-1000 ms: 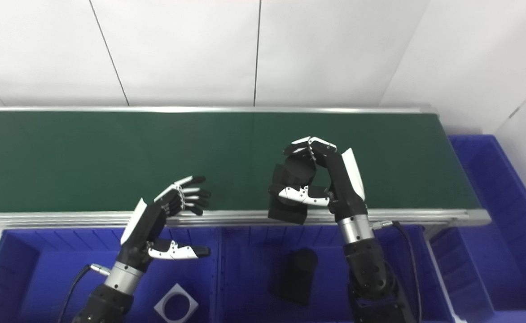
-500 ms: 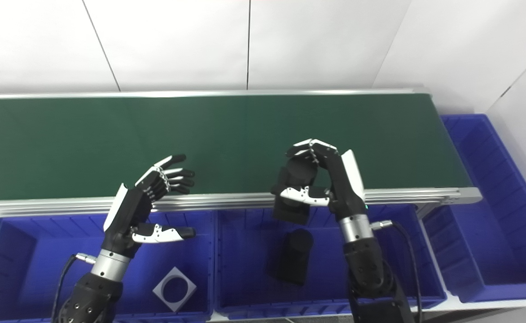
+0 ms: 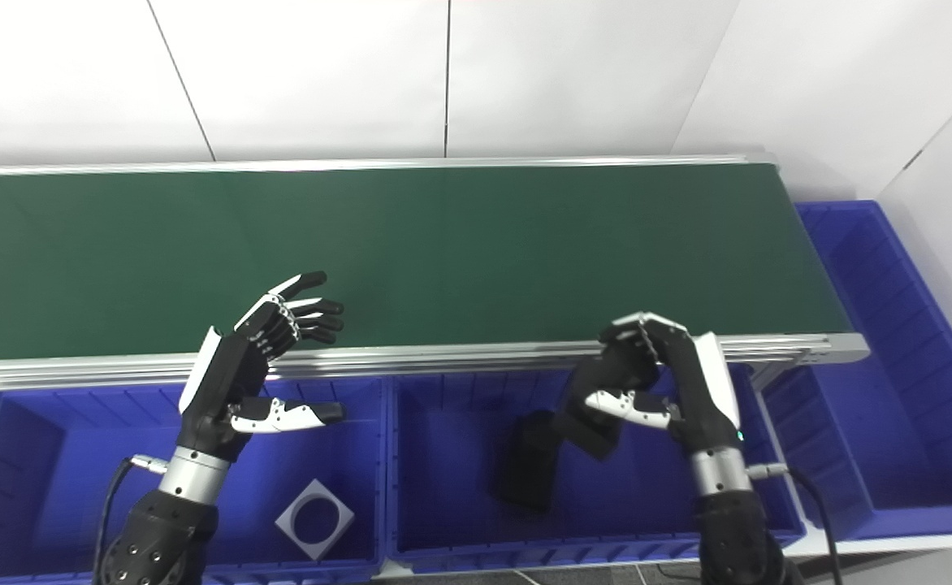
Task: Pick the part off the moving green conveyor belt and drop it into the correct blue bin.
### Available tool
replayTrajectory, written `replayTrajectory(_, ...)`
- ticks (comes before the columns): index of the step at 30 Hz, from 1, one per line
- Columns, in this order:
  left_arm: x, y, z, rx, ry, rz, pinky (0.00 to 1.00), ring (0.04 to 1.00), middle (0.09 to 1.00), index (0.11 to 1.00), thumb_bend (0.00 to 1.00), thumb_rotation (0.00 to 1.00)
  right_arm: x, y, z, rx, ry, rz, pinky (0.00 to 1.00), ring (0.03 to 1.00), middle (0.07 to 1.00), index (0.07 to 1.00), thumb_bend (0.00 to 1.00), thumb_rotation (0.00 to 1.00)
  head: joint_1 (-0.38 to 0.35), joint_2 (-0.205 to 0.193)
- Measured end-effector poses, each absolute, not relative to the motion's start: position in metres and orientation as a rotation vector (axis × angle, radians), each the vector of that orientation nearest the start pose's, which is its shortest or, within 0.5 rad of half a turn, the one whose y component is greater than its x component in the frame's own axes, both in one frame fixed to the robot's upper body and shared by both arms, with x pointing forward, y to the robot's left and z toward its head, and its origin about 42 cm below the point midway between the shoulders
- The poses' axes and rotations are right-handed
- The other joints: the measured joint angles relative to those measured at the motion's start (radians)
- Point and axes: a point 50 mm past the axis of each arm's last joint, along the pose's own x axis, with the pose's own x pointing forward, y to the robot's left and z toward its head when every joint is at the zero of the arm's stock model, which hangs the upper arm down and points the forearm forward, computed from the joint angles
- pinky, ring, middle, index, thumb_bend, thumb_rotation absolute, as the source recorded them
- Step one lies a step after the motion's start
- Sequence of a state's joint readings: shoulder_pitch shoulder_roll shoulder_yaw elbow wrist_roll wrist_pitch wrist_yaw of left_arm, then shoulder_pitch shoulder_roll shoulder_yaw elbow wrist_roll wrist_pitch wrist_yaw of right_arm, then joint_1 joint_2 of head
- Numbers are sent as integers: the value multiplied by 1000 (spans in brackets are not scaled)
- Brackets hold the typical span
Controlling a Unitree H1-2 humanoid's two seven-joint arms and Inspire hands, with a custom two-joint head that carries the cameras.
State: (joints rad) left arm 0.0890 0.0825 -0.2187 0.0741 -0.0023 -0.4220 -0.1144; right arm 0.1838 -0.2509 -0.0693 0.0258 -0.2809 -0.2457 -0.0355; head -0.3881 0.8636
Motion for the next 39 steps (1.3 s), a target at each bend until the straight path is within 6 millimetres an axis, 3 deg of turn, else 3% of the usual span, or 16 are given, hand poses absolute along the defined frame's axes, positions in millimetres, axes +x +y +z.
replayTrajectory(3,241,179,79,52,-250,-324,608,652,715,837,920,242,213,-324,64,-540,2,-60,351,404,477,517,518,0,-3,2)
replayTrajectory(9,240,181,79,53,-249,-322,610,649,710,833,921,244,209,-330,52,-543,49,-76,405,437,495,496,520,0,1,3)
replayTrajectory(14,239,181,80,42,-252,-320,614,654,713,835,919,234,208,-330,48,-539,66,-76,379,411,494,537,516,0,2,3)
replayTrajectory(16,239,180,80,38,-252,-320,614,652,713,835,922,240,208,-330,47,-534,66,-75,449,511,594,504,521,108,2,3)
replayTrajectory(17,239,180,80,34,-251,-321,612,651,713,837,921,245,208,-329,47,-531,65,-71,566,625,682,631,836,140,2,3)
replayTrajectory(21,239,180,80,31,-251,-320,610,649,711,835,927,253,208,-326,45,-521,60,-40,687,751,774,721,988,179,8,-3)
replayTrajectory(24,239,179,80,28,-252,-319,610,652,715,836,928,258,208,-325,46,-517,42,-32,737,795,808,744,1000,220,23,-12)
replayTrajectory(29,239,177,80,28,-251,-320,610,650,713,832,931,256,209,-323,47,-497,28,-18,702,777,813,763,1000,217,55,-23)
replayTrajectory(32,239,176,78,31,-244,-321,604,650,712,828,932,253,211,-317,54,-455,0,14,727,794,845,787,1000,265,98,-38)
replayTrajectory(34,239,174,75,31,-236,-321,600,651,712,827,929,250,214,-306,67,-417,-51,55,737,812,866,805,1000,293,101,-40)
replayTrajectory(39,238,171,68,43,-214,-326,590,659,723,833,927,279,223,-272,85,-323,-135,199,781,873,919,866,1000,388,191,-74)
